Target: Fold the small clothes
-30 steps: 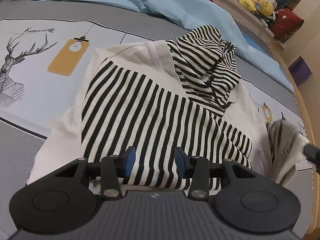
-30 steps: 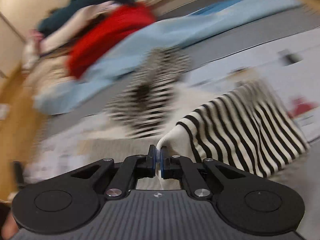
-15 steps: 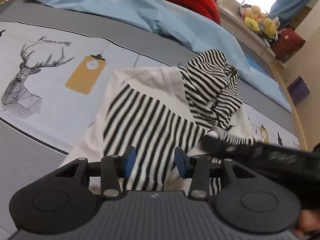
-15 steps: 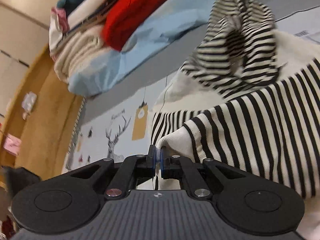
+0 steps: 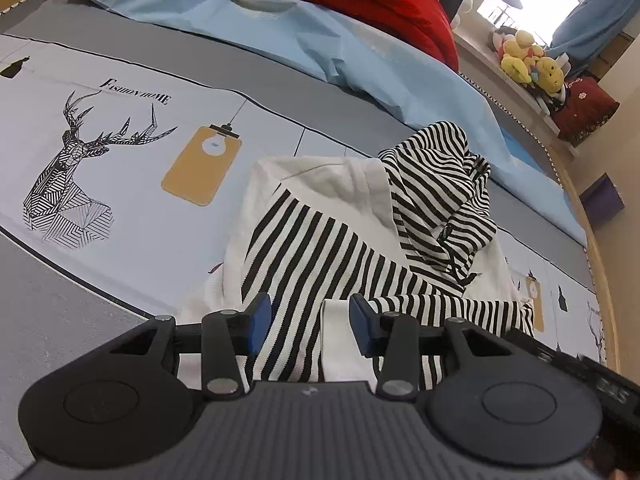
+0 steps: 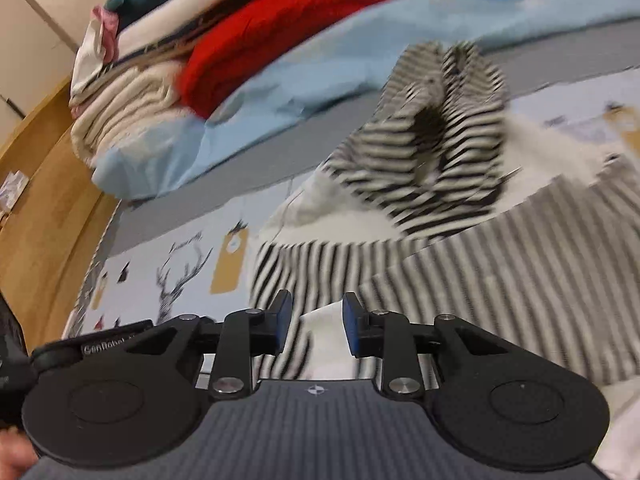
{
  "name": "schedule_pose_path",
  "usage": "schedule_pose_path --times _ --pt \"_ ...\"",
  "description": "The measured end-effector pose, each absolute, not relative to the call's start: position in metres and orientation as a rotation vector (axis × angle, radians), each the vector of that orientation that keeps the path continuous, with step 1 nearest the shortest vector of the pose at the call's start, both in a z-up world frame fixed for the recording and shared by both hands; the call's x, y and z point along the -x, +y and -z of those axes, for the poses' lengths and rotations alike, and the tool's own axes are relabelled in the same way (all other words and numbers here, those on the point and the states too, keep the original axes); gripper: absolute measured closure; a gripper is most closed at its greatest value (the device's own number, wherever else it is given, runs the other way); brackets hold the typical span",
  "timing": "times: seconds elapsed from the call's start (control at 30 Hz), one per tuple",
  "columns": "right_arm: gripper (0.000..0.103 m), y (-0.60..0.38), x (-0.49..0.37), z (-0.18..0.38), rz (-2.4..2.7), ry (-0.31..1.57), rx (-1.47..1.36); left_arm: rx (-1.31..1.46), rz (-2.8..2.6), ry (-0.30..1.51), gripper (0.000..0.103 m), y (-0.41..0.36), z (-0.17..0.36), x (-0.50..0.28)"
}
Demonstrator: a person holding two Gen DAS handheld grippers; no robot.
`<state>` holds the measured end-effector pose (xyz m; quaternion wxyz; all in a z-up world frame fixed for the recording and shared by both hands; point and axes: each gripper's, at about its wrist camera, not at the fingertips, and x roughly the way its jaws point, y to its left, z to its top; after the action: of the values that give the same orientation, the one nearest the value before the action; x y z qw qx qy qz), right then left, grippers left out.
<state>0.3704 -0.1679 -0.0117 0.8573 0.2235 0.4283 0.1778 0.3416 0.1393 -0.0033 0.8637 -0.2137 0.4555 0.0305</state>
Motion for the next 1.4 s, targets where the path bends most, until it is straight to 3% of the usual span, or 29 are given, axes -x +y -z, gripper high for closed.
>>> schedule_pose_path --times 0.53,0.6,0.67,0.7,0.93,1.3,1.37,1.4 --pt "0.073 -0.221 -0.333 0.018 -0.197 0.744 -0.279 0.472 -0.051 0.968 0.056 0.131 0.012 -0.349" --pt "0.077 -0.228 -0.33 0.013 -0.179 0.72 -0.302 0.49 -0.061 0.971 0.056 0.136 0.014 -0.351" --pt "0.096 -0.238 -0.327 0.009 -0.153 0.694 -0.335 0.507 -0.063 0.978 0.057 0.139 0.018 -0.352" --pt "0.097 -0.244 -0.326 0.008 -0.138 0.68 -0.347 0.522 -0.06 0.983 0.057 0.141 0.02 -0.353" --pt "0.095 -0.303 -0.321 0.01 -0.015 0.661 -0.459 0.587 0.003 1.079 0.054 0.127 0.051 -0.36" --pt "0.093 -0.358 -0.33 0.027 0.071 0.717 -0.539 0.406 0.021 1.203 0.054 0.078 0.095 -0.358" --pt "0.093 -0.363 -0.331 0.031 0.093 0.731 -0.551 0.365 0.03 1.181 0.073 0.069 0.091 -0.358" --pt "0.093 -0.366 -0.331 0.034 0.103 0.739 -0.563 0.324 0.028 1.166 0.09 0.065 0.087 -0.356"
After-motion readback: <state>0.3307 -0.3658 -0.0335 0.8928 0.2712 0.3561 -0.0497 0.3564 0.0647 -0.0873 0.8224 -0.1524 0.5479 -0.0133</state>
